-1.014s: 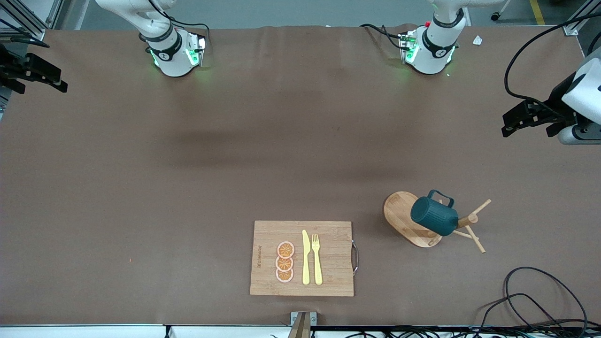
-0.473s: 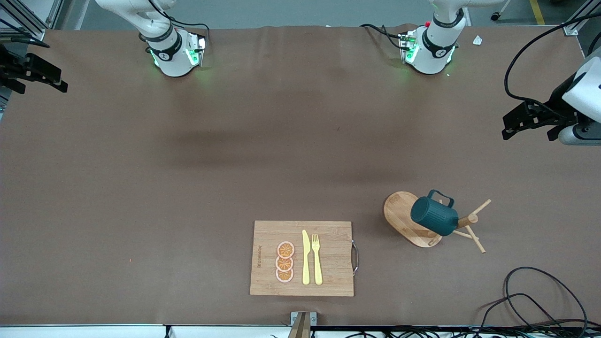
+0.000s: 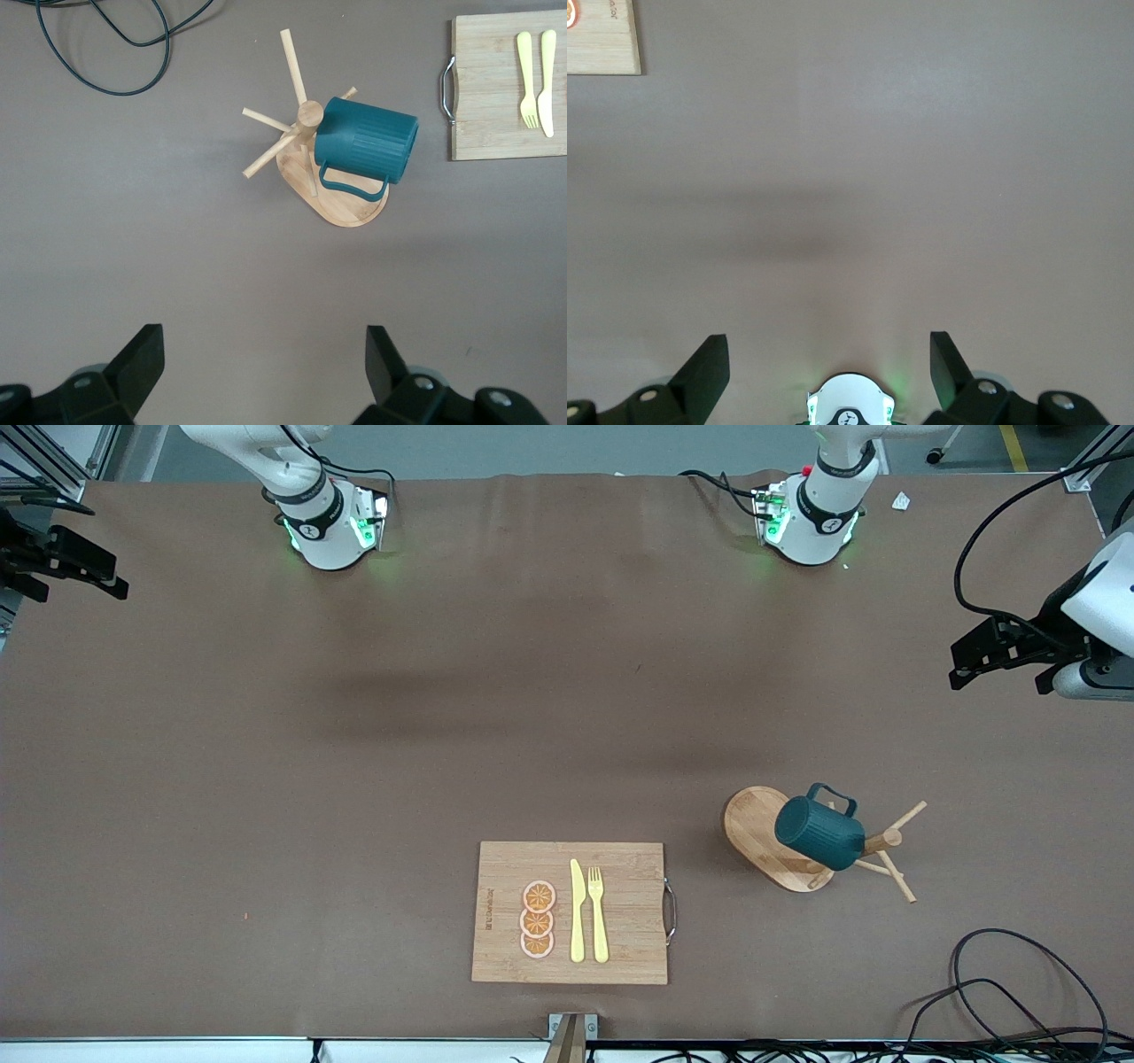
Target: Pass cup and hang on rack
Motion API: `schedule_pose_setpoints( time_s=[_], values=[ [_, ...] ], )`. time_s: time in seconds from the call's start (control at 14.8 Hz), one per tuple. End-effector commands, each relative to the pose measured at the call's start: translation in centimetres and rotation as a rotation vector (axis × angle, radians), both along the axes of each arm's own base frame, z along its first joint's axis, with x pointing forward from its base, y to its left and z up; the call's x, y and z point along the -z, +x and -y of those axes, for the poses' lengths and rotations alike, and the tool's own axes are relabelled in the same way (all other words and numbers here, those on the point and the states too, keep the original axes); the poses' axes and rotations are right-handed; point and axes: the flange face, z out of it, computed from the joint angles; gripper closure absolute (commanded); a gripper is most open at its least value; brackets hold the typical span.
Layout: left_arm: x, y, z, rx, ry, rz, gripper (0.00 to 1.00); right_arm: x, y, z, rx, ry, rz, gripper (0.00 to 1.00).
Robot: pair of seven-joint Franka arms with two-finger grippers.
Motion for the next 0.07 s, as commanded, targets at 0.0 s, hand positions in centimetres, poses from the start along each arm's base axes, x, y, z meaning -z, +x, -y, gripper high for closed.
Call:
schedule_pose_setpoints(
  time_s=[0.0],
  values=[
    [-0.50,0.17,-0.52,0.008,-0.005,0.007,0.00,0.03,-0.37,-0.27,-0.002,-0.002,0.000,0.00]
  ],
)
